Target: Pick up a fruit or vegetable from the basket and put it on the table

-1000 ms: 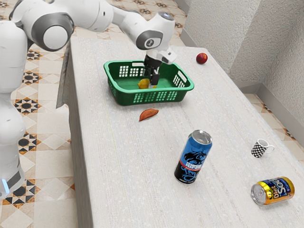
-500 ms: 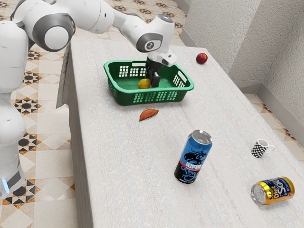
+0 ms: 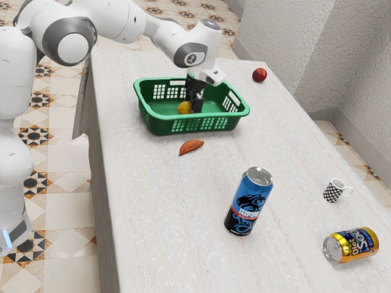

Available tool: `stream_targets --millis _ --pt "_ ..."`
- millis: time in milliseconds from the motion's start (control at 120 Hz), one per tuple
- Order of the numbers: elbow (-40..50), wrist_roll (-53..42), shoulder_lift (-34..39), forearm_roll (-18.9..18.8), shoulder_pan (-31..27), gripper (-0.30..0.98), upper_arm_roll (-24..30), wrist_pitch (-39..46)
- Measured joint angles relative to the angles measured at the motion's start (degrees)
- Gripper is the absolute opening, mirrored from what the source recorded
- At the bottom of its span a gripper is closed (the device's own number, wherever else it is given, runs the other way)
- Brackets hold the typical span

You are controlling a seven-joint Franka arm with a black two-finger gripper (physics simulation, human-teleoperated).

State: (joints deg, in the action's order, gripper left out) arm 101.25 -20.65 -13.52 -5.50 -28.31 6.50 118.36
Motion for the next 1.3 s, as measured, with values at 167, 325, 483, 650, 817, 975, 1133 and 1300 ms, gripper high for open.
stream_targets --millis 167,325,483,650,817,975,1133,1300 --pt "0.0 -0.2 -0.4 0.5 0.0 0.62 0.0 0.2" --pt "0.0 0.0 -0.4 1.0 0.0 0.32 0.0 0.4" --pt "-0.4 0.9 0.6 -0.1 0.0 0.13 0.4 0.8" --pt "-5.6 2.0 4.1 -3.3 -0.9 0.10 3.9 -0.1" --pt "-15.8 3.3 2.6 -7.0 -3.2 0.11 23.5 -1.5" --pt "-16.6 4.6 -3.1 -8.8 -3.6 0.08 26.9 -0.7" --pt "-16.1 6.1 -6.4 -9.9 -2.2 0.08 28.1 1.3" --pt "-14.8 7.8 -8.2 -10.2 -1.8 0.21 28.1 2.6"
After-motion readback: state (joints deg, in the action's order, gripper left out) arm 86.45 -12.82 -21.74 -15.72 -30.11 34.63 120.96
